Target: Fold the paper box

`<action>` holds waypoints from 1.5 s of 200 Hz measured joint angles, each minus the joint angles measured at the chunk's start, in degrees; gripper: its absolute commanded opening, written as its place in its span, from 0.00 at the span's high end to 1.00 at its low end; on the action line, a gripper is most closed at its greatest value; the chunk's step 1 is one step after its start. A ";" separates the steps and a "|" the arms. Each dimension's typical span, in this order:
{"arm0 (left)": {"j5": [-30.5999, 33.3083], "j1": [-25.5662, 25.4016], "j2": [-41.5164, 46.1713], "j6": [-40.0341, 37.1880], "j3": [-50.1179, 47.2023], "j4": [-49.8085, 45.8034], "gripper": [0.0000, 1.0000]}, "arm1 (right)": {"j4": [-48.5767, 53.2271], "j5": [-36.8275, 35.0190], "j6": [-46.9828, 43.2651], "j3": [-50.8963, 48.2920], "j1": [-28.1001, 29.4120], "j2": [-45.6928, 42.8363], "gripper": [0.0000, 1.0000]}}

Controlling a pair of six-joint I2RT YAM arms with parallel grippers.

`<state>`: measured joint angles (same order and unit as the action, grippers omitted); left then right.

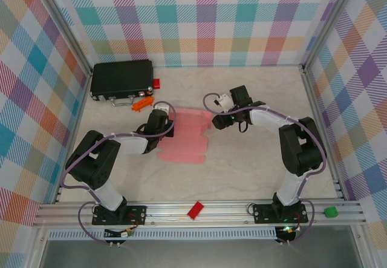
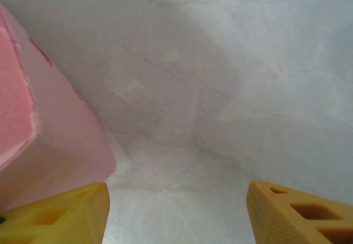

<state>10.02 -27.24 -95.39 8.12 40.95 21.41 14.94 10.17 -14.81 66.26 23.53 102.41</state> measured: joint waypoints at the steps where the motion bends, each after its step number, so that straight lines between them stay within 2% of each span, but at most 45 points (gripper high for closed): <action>1: 0.00 0.00 0.00 0.00 0.00 0.00 0.95 | 0.02 0.07 -0.07 0.00 0.04 0.00 0.34; 50: 0.00 0.00 0.00 0.44 0.00 0.46 0.95 | 1.09 2.71 -2.19 0.87 1.49 0.24 0.38; 93: 0.15 0.00 -0.02 0.87 0.00 1.25 0.95 | 1.25 4.96 -4.50 0.98 3.30 0.33 0.46; 173: -0.04 0.00 -0.66 1.51 0.00 1.27 0.95 | 1.44 5.97 -6.91 2.60 4.70 1.07 0.51; 250: -1.16 -0.02 -0.66 1.53 0.00 1.25 0.95 | 0.76 5.90 -6.60 5.22 6.51 3.26 0.54; 300: -1.86 -0.02 -0.61 1.75 -0.11 1.25 0.95 | -2.29 4.07 -2.64 5.20 6.86 3.98 0.56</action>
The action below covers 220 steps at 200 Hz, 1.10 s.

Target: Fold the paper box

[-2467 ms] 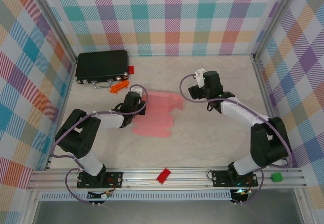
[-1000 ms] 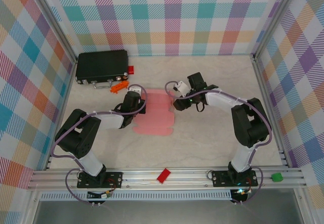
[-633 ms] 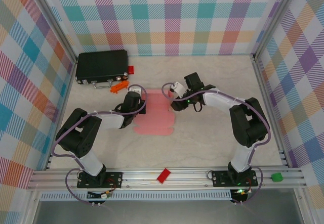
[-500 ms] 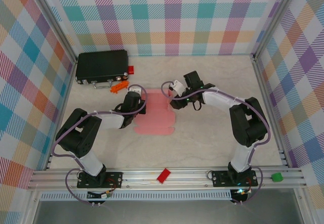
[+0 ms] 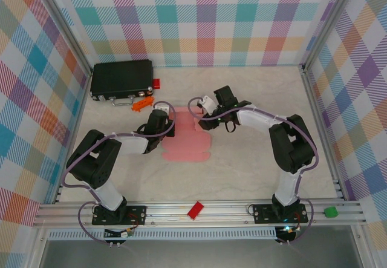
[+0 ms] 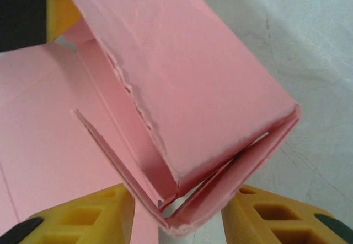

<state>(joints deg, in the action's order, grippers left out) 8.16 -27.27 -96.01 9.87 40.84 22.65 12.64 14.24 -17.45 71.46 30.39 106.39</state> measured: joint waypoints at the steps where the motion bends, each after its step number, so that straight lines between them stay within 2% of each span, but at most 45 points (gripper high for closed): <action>1: 0.00 0.00 0.00 0.00 0.00 0.00 0.95 | -0.04 -0.07 0.09 0.00 0.00 0.00 0.56; 111: -0.39 0.00 0.31 0.44 -0.50 -0.02 0.95 | -11.47 -9.46 8.72 -3.74 2.99 1.60 0.58; 220: -1.22 0.00 0.31 0.90 -0.52 -0.02 0.95 | -19.85 -22.23 10.84 -6.27 6.10 2.71 0.73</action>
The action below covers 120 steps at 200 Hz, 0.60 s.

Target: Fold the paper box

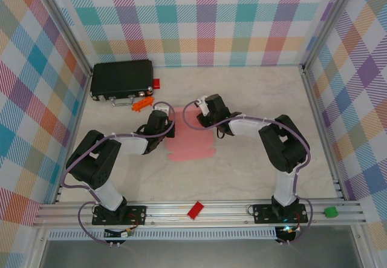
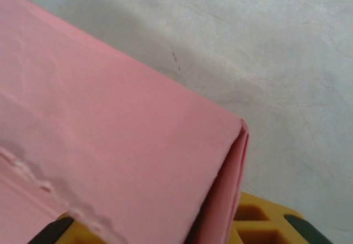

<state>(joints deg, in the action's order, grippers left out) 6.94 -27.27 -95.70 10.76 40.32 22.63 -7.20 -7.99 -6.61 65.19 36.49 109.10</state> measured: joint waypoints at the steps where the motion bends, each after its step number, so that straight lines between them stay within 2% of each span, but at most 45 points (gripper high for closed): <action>1: 0.00 0.00 0.00 0.00 0.00 0.00 0.95 | -0.13 -0.13 0.00 -0.02 0.07 0.02 0.73; 120: -0.46 0.00 0.00 0.42 0.00 0.00 0.95 | -3.28 -13.29 0.39 1.16 3.19 2.97 0.82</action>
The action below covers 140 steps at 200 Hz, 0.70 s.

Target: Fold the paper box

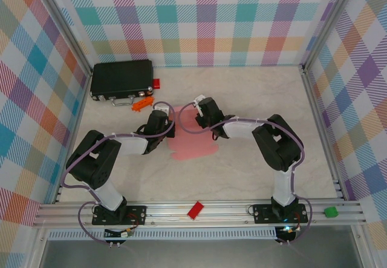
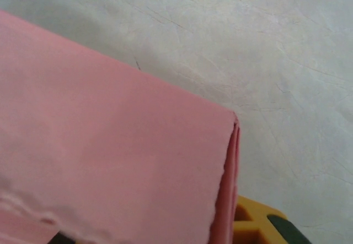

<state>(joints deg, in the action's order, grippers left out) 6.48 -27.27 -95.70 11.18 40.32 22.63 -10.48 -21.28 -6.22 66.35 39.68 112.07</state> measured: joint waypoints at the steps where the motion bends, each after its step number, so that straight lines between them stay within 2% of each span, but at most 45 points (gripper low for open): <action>1: 0.00 0.00 0.00 0.00 0.00 0.00 0.95 | 0.04 -0.17 0.02 0.09 0.04 0.07 0.83; 57: -0.50 0.00 0.00 0.20 0.00 0.00 0.95 | 1.03 -5.29 0.92 1.42 0.92 1.05 0.84; 140: -1.29 0.00 -0.17 1.25 0.24 0.00 0.95 | 1.57 -7.72 3.30 1.75 1.36 1.38 0.84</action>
<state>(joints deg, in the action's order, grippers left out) 5.19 -27.27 -95.88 12.43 40.56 22.63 -8.91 -28.99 -2.92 68.10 41.04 113.45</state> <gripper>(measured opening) 0.063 0.159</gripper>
